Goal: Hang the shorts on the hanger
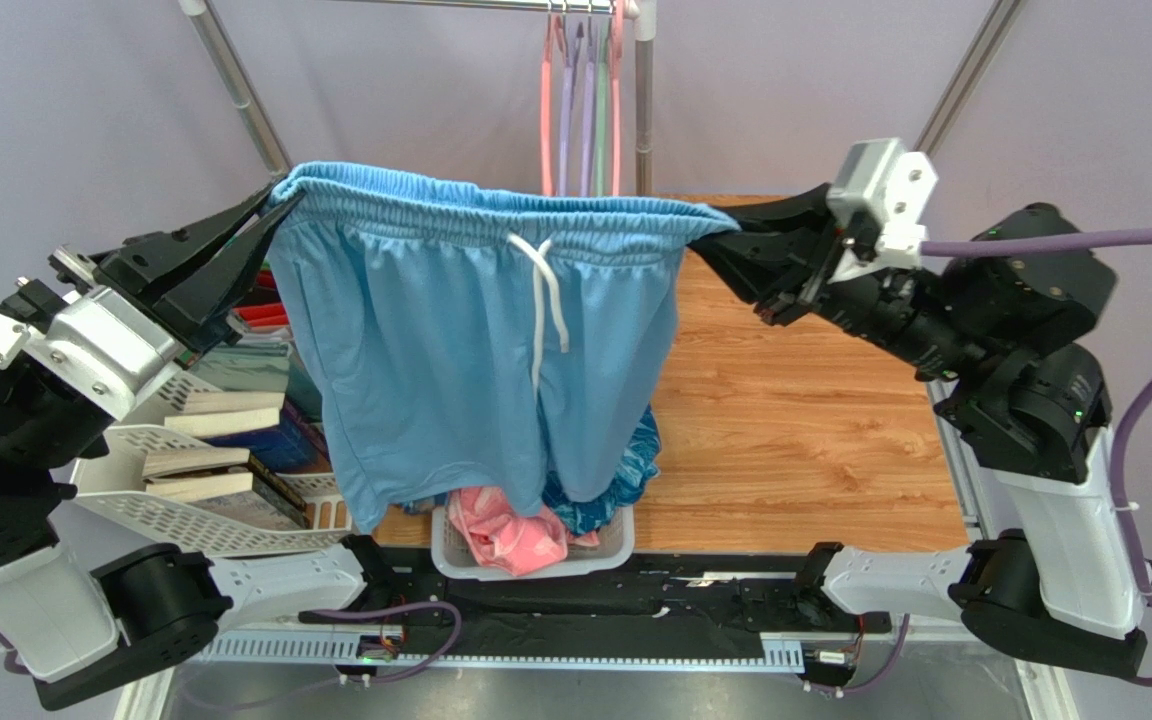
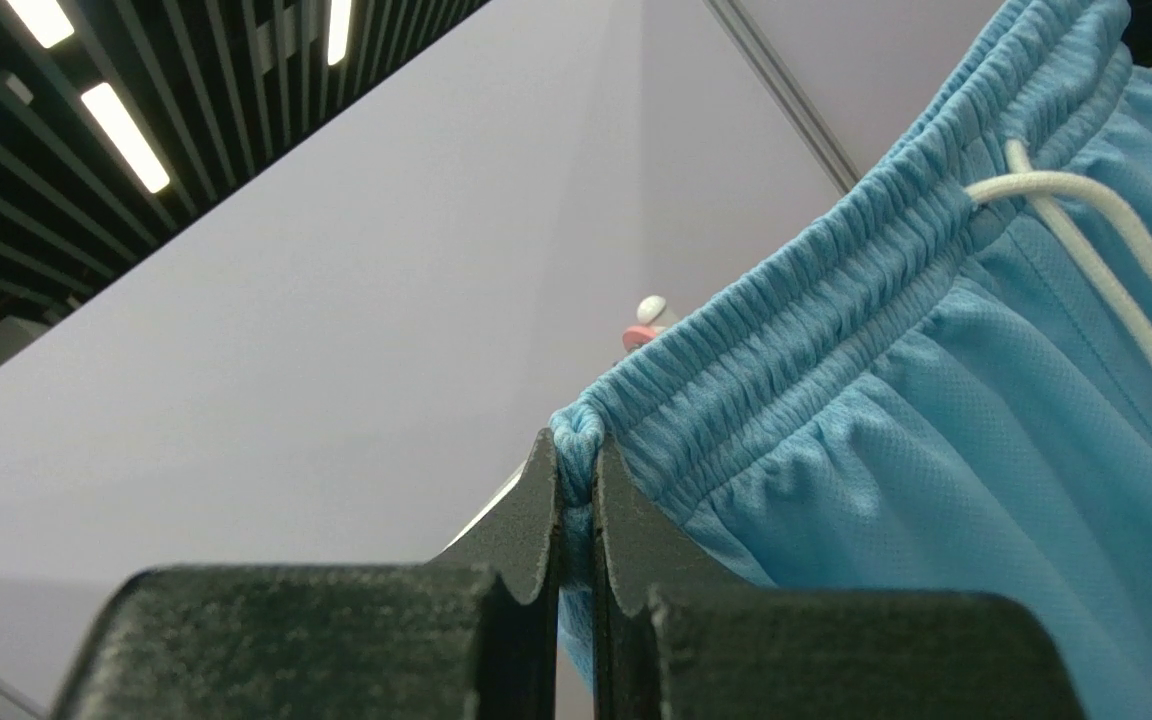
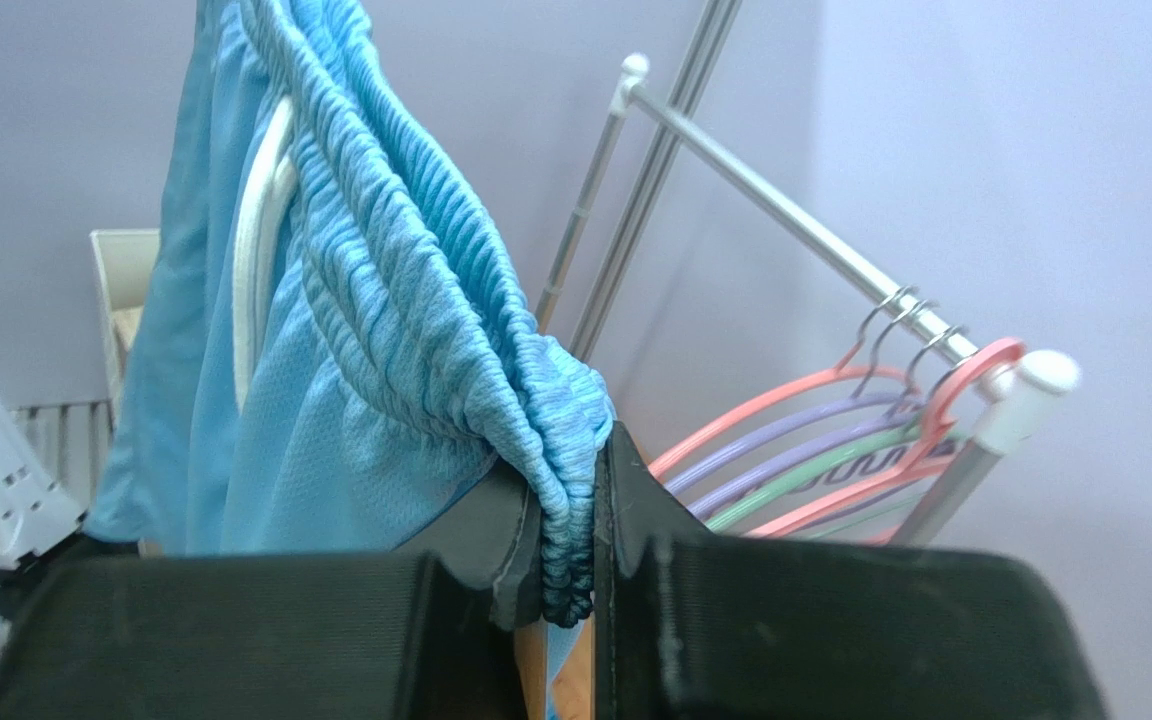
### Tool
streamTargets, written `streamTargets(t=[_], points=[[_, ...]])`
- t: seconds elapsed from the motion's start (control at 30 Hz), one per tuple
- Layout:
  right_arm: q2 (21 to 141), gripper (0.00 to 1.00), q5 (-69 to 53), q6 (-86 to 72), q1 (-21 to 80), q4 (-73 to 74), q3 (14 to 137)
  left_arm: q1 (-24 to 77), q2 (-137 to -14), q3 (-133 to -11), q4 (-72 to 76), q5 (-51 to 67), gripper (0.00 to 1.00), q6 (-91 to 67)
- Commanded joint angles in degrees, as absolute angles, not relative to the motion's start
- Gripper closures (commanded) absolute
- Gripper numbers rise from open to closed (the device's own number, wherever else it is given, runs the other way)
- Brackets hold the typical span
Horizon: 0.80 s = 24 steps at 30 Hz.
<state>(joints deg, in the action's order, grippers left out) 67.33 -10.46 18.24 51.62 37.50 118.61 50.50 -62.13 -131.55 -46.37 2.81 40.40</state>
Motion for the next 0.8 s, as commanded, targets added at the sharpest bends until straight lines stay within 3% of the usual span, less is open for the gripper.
streamTargets(t=[0.0, 0.2, 0.53, 0.77], points=[[66.4, 1.0, -5.5, 21.0, 51.7, 35.3, 123.0, 50.0, -63.7, -134.2, -39.0, 1.0, 1.0, 42.9], [65.1, 1.0, -2.0, 23.1, 51.6, 35.2, 116.9, 50.1, -62.1, -129.6, -39.5, 0.3, 1.0, 42.1], [56.3, 1.0, -3.8, 23.2, 51.6, 37.4, 86.6, 49.4, -41.0, -87.0, -46.5, -4.5, 1.0, 39.7], [53.4, 1.0, -9.1, 31.7, 51.5, 37.8, 64.4, 49.4, -33.5, -63.2, -51.9, 1.5, 1.0, 37.5]])
